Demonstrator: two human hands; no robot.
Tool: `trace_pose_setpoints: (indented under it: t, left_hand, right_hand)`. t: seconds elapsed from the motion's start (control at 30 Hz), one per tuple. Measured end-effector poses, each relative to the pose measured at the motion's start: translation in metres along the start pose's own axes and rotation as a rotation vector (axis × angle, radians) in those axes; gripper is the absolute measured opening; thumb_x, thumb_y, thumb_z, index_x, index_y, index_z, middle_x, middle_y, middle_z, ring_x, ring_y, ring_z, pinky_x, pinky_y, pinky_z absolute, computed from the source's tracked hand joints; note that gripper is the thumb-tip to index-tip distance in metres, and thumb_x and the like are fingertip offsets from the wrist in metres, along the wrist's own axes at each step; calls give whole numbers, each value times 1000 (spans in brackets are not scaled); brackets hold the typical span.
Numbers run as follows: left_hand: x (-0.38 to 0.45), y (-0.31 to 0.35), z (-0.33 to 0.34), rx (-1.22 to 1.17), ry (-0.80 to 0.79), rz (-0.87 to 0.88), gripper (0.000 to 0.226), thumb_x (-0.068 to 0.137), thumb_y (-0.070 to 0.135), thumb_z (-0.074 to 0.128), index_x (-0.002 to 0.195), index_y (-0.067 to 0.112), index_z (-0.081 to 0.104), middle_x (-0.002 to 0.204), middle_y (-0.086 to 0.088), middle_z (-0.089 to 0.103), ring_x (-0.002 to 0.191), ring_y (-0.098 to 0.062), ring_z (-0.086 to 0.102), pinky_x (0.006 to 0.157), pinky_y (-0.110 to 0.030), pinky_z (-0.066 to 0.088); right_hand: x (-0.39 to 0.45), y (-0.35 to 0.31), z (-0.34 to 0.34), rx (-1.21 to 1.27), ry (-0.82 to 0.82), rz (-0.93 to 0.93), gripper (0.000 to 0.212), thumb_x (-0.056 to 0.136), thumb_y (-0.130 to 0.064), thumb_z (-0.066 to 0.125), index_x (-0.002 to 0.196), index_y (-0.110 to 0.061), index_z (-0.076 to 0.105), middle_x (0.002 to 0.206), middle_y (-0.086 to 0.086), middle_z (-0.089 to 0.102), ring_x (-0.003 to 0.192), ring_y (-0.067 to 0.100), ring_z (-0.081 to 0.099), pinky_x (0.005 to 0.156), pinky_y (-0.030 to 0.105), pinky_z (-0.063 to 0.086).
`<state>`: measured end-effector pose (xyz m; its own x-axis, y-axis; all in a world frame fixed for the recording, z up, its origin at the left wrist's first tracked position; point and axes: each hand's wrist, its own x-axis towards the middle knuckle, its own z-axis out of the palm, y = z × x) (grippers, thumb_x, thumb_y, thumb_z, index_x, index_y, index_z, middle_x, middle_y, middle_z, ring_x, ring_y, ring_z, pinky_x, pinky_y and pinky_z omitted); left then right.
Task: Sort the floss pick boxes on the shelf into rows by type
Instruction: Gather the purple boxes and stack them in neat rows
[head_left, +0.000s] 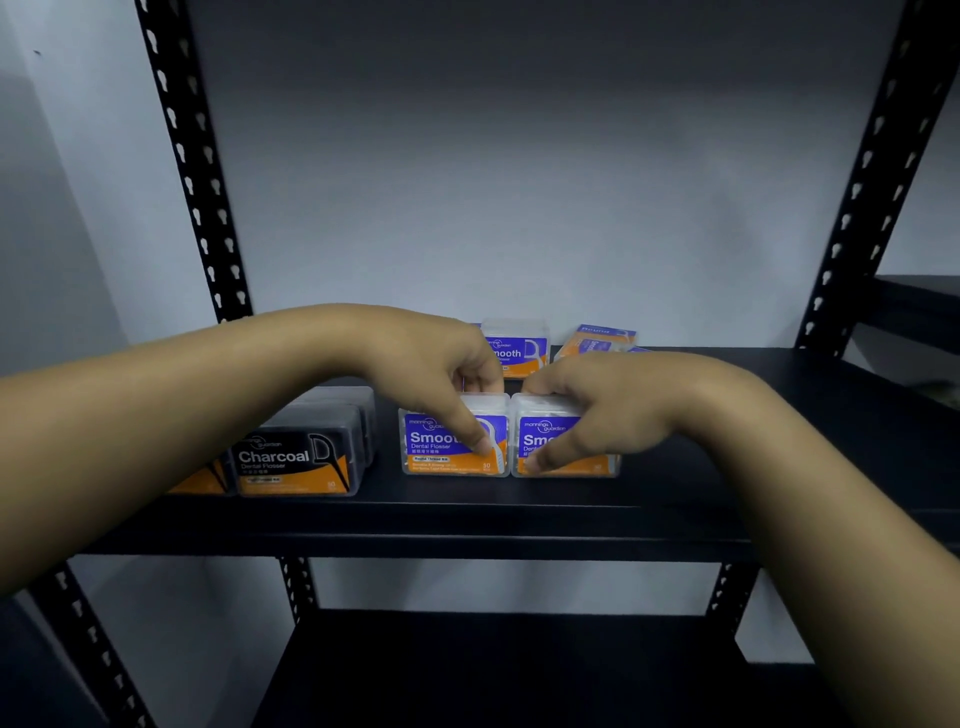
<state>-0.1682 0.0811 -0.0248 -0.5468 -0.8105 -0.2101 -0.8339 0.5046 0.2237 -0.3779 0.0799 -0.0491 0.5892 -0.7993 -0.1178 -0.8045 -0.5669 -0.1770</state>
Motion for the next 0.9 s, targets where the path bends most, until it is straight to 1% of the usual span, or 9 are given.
trace_pose_setpoints:
  t: [0.1,0.23,0.33,0.43,0.5,0.57,0.67,0.8,0.9]
  left_hand:
    - [-1,1,0,20,8,1,31,81,44,81,105,28,73,97,13,78,87,-6,75,87,-39,61]
    - [-14,6,-18,-8,62,34,35,77,46,84,107,32,73,101,10,77,90,-11,73,84,-39,62]
    - [-24,4,-42,-75,174,64,32,81,44,79,110,30,72,106,7,76,92,-12,72,81,-36,60]
    - [-22,-13,-59,-124,263,39,24,88,34,75,110,24,74,102,4,76,85,-6,72,80,-38,63]
    - [-16,-28,-63,-81,274,-11,19,90,30,73,108,24,74,100,2,76,82,-7,72,76,-36,63]
    - [-9,-40,-60,0,253,-58,17,88,31,75,105,26,74,99,4,76,82,-13,71,72,-30,60]
    - [-1,-55,-52,127,201,-123,28,82,37,81,107,30,71,104,13,74,91,-13,70,75,-24,54]
    - [7,-63,-42,144,142,-182,52,76,47,84,121,33,63,120,15,65,103,-14,67,87,-32,57]
    - [11,-64,-38,145,94,-204,74,70,47,89,134,35,53,127,14,58,109,-15,65,91,-30,54]
  right_hand:
    - [0,-2,-2,-11,-11,9,33,83,-57,77,104,-39,58,99,-16,63,88,3,61,77,27,49]
    - [-4,1,-14,44,-52,42,52,73,-65,81,114,-39,61,111,-15,67,101,10,67,93,36,57]
    - [-7,5,-33,175,-68,55,54,74,-57,82,119,-35,60,114,-9,71,100,12,72,91,41,62]
    - [-6,9,-52,199,-18,60,63,69,-64,75,122,-33,61,115,-7,72,103,14,72,85,38,63]
    - [-1,13,-61,195,32,47,55,74,-63,73,119,-32,65,113,-6,73,100,13,73,82,37,64]
    - [7,18,-67,180,72,41,42,85,-56,72,119,-31,66,110,-5,74,96,12,74,82,38,64]
    - [23,22,-72,142,112,50,38,90,-49,71,122,-29,64,110,-4,74,93,13,74,79,35,64]
    - [43,30,-76,64,193,66,34,91,-46,73,120,-28,65,107,-5,72,89,13,71,77,35,63]
    - [62,37,-75,8,265,76,32,90,-48,74,115,-29,68,108,-7,70,90,14,69,81,35,59]
